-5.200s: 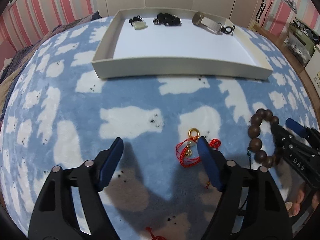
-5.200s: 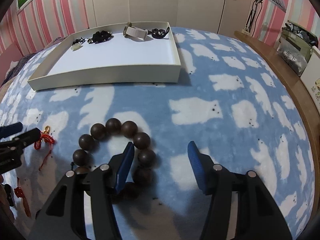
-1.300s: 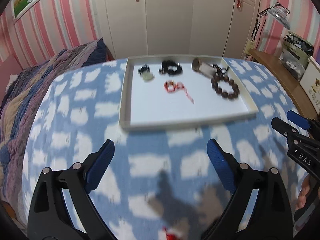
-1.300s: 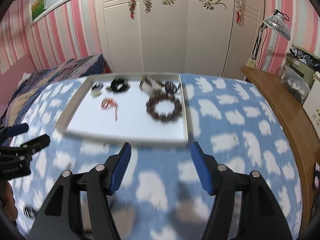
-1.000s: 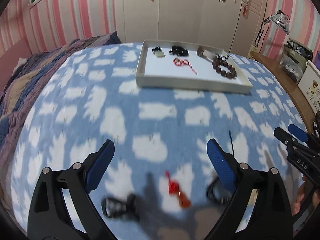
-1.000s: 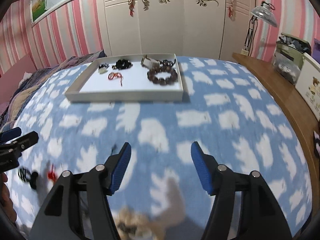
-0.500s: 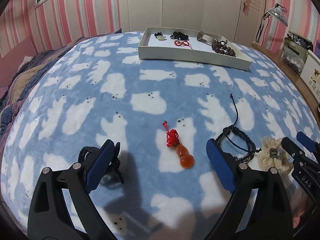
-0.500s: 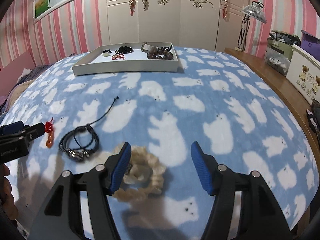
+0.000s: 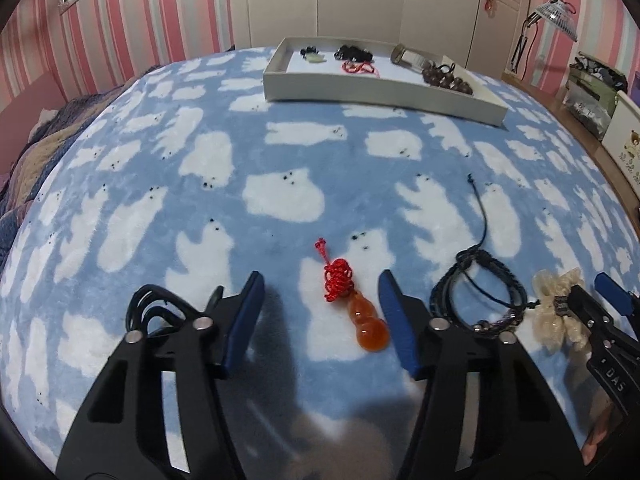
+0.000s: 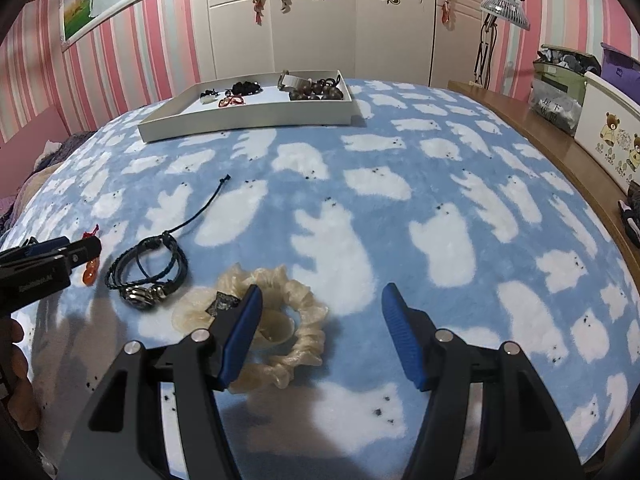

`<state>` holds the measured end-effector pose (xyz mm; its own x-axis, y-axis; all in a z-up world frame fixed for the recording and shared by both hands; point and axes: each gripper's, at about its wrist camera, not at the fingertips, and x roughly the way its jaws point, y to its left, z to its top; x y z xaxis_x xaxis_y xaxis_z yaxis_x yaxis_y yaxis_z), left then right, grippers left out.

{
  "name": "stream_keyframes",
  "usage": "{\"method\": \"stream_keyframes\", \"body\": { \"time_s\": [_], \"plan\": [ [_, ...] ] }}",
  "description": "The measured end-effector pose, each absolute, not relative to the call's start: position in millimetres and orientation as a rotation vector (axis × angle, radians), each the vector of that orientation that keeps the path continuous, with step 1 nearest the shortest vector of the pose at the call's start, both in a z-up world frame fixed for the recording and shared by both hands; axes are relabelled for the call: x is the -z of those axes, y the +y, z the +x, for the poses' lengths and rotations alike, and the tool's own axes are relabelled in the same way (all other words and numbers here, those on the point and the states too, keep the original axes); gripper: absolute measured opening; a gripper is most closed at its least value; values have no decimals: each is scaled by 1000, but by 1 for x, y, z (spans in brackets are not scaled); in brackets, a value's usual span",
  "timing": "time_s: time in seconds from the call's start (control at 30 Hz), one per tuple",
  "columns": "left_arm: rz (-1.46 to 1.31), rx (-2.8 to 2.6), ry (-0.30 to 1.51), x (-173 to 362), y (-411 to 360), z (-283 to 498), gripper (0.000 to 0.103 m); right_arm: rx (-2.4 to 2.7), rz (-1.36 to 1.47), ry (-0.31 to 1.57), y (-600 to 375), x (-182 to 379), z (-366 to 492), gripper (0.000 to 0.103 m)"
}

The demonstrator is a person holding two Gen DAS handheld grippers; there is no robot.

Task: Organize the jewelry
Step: 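Grasp the orange gourd pendant with the left tool while the right tool grasps the cream scrunchie, then carry the gourd pendant and cream scrunchie over the white tray and lower them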

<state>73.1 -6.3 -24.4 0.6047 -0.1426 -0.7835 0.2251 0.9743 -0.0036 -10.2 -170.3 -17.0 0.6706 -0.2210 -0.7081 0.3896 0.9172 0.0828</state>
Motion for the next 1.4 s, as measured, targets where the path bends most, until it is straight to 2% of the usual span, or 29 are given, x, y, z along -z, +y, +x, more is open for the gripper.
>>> {"method": "stream_keyframes", "body": {
  "time_s": [0.1,0.2,0.23,0.3,0.37,0.47,0.53,0.7,0.93,1.4],
  "plan": [
    [103,219,892,25,-8,73,51,347,235,767,-170,18,-9,62],
    [91,259,931,29,-9,77,32,344,235,772,-169,19,-9,60],
    [88,257,930,30,-8,77,31,338,234,775,-168,19,-8,58],
    [87,258,930,30,-8,77,30,327,227,792,-167,21,-6,41],
    [86,259,930,30,-9,78,27,313,224,809,-166,24,-3,33],
    [82,269,929,30,-9,78,16,303,219,813,-164,25,-2,18],
    [81,269,931,30,-9,79,12,296,220,810,-164,24,-1,14],
    [70,271,939,28,-8,81,7,284,230,811,-166,23,3,10],
    [49,280,957,23,-9,90,6,274,237,798,-173,14,17,9],
    [74,323,861,-41,-48,152,6,244,195,716,-195,-36,102,9]
  ]
}}
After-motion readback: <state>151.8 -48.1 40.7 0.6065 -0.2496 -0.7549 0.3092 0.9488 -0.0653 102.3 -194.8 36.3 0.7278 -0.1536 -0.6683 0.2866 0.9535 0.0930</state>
